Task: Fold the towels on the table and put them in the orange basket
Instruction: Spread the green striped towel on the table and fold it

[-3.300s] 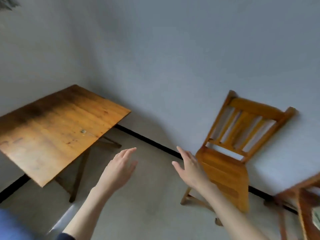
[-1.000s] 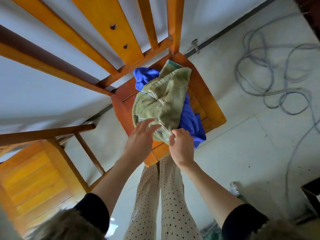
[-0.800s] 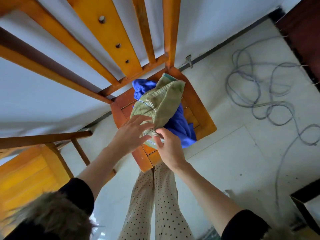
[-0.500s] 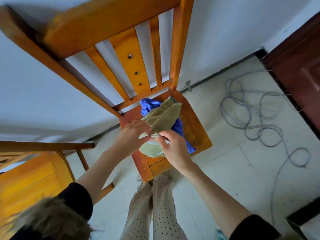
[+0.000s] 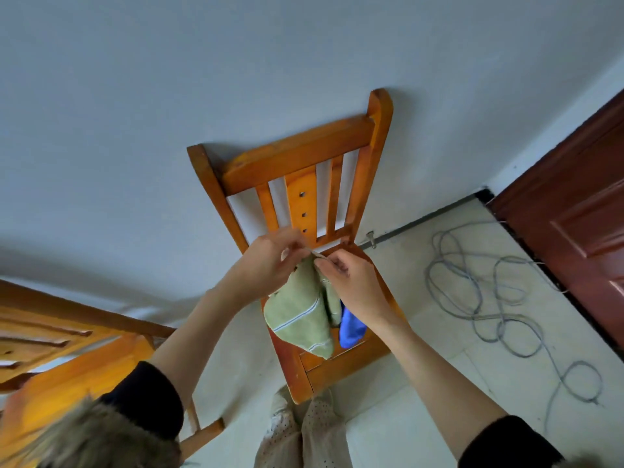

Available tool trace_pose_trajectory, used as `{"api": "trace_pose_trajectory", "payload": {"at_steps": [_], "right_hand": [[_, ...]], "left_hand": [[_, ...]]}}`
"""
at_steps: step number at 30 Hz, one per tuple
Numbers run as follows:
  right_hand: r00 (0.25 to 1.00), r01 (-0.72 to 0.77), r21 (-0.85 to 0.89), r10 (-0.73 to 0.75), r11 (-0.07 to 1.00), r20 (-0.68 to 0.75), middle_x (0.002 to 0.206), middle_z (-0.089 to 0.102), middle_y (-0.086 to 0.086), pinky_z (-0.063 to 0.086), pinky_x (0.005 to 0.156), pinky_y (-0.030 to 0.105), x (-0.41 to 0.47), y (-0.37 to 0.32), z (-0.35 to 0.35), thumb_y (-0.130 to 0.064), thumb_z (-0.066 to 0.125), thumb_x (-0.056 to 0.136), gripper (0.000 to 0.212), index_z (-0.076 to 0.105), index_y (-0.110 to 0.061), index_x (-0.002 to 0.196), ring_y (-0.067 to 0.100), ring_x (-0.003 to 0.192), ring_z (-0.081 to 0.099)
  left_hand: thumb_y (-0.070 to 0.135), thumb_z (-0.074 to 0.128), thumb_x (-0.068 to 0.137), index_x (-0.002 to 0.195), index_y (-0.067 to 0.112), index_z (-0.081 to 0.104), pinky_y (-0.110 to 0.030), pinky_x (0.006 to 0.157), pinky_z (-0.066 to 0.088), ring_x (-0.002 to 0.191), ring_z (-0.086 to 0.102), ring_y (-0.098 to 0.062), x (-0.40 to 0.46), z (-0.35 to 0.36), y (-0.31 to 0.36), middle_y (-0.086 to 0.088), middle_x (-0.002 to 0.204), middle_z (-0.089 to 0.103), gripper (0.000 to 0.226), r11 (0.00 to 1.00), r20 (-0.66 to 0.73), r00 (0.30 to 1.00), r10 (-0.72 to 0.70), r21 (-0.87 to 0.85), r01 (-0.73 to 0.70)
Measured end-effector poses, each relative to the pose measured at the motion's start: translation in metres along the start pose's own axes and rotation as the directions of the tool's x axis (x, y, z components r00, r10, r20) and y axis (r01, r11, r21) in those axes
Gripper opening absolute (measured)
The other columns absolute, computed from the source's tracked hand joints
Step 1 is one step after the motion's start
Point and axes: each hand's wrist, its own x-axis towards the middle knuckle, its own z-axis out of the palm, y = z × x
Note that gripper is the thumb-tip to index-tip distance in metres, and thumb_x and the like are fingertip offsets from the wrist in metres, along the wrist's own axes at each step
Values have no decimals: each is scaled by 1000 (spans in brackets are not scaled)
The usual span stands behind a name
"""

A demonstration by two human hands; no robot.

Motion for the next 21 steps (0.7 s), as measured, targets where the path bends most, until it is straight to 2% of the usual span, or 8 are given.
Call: {"api": "trace_pose_trajectory", "payload": {"at_steps": [2,5,8,11,13,15,18,21], "right_hand": [[1000,-8,10,9,1000,-5,55,50,-9,34,54,17,2,-9,0,-30,62,88,27,54,-19,65,3,53,45],[999,-18,-43,20,999,47,64,59,-3,42,61,23,5,-14,-2,-27,60,90,21,62,-9,81,4,61,53],[981,8,-239,39,971,189,88,66,7,51,77,39,8,-11,-3,-21,51,94,14,59,-10,96,20,86,64],[967,8,-391,93,920,238,95,65,11,52,78,45,15,-14,-1,-21,46,97,15,55,-10,100,24,89,63],[974,-2,-387,89,922,209,95,66,12,52,77,44,19,-21,1,-23,44,98,20,56,-9,103,25,87,63],[986,-22,-347,77,938,146,90,67,11,52,71,37,23,-29,3,-26,44,98,23,57,-7,102,22,81,63],[998,-24,-301,41,953,50,82,64,7,49,63,30,25,-39,1,-27,45,98,22,56,-8,101,19,72,61],[1000,25,-271,-28,962,-7,73,57,-3,43,57,17,27,-48,-5,-28,49,96,19,57,-11,95,9,63,54]], "left_hand": [[9,55,91,90,8,62,-18,65,42,74,56,-14,2,-16,4,2,84,58,7,998,-12,998,58,14,-57],[9,53,91,87,8,60,-19,65,44,72,54,-5,2,-37,4,9,80,54,8,995,-67,993,96,-9,-97],[12,52,89,84,8,57,-23,66,46,70,52,-9,-3,-56,5,13,79,51,9,993,-135,985,109,-33,-114],[10,53,90,82,12,56,-21,66,45,72,51,-6,-7,-70,6,18,79,50,8,989,-131,981,143,-27,-148],[7,54,90,82,11,57,-18,66,45,71,52,-3,-8,-77,6,14,79,53,10,990,-141,981,131,-41,-138],[5,55,91,83,10,57,-18,67,45,70,54,-5,-9,-84,4,5,77,58,10,993,-170,982,80,-70,-93],[5,57,90,81,18,56,-8,65,41,68,54,-1,-12,-95,-1,12,72,57,16,996,-208,978,-11,-85,-7],[7,57,90,82,18,56,-10,64,38,65,51,-5,-18,-104,-8,11,70,56,14,996,-228,971,-74,-70,60]]}}
